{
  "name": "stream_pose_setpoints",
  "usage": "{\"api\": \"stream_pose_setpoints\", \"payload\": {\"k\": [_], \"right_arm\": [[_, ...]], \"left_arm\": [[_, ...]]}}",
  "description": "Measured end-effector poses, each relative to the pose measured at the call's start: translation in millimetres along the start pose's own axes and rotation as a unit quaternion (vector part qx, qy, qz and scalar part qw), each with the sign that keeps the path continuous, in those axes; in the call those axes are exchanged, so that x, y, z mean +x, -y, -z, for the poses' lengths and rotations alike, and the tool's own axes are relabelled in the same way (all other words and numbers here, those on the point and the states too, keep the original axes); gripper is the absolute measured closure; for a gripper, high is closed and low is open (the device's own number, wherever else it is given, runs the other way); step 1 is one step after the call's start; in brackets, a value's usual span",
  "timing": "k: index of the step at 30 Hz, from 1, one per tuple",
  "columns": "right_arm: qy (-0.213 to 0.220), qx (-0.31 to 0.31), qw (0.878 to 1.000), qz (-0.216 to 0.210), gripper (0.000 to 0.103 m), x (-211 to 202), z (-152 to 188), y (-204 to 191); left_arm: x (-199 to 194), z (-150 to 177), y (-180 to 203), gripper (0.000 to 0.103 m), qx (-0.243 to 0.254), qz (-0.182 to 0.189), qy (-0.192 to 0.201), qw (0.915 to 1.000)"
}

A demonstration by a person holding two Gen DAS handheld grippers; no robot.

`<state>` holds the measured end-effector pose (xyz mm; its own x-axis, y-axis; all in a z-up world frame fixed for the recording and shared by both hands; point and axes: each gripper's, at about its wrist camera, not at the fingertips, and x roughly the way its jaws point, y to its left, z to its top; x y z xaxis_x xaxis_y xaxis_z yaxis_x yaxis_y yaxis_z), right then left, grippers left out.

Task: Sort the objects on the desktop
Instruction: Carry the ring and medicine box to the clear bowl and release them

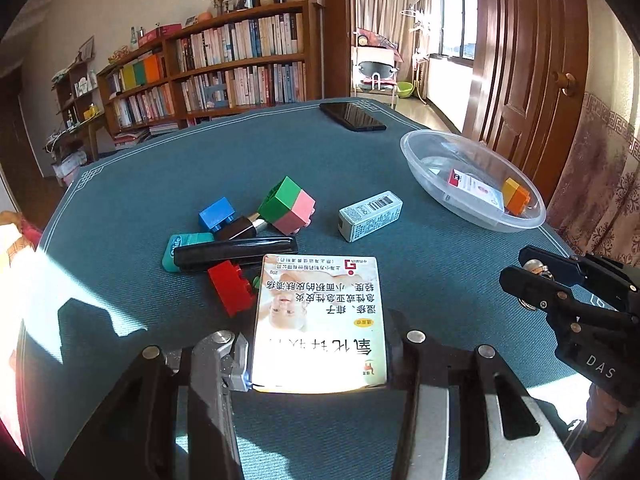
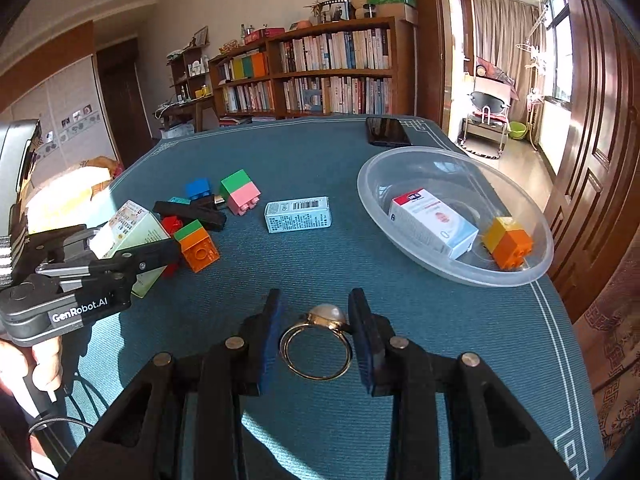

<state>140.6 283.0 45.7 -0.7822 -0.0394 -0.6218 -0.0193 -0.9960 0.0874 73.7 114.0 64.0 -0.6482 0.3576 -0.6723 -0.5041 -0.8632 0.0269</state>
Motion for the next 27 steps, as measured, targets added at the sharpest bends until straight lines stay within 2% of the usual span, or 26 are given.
{"api": "stream_pose_setpoints", "payload": {"k": [13,27], "right_arm": [[0.064,0.114,0.990,0.060,0.066,-7.0,-31.5,78.4],[0.088,0.157,0.979,0.096,0.066,14.5,-53.8,123.9]], "left_arm": [[12.5,-35.5,41.1,0.056,0.034,0.021,0.019,0.9990],[38.1,-72.4,70.3,0.056,0.047,0.046,0.027,0.9974]]}}
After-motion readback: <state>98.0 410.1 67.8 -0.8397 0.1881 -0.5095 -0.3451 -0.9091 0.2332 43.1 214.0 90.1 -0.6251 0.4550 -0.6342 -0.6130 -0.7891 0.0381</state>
